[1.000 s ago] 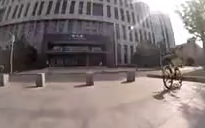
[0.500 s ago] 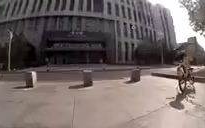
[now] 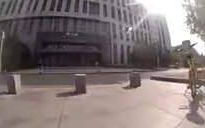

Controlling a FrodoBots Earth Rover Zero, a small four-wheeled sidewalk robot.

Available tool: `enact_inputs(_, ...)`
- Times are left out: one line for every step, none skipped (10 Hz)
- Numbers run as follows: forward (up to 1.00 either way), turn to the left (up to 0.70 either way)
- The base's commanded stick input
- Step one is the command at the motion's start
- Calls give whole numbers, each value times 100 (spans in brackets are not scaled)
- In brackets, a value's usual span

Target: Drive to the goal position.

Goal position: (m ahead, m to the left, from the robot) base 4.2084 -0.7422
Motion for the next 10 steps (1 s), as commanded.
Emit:
enact_inputs(100,0)
enact_inputs(100,0)
enact_inputs(100,0)
enact_inputs(100,0)
enact_inputs(100,0)
enact_inputs(100,0)
enact_inputs(100,0)
enact_inputs(100,0)
enact_inputs(100,0)
enact_inputs(100,0)
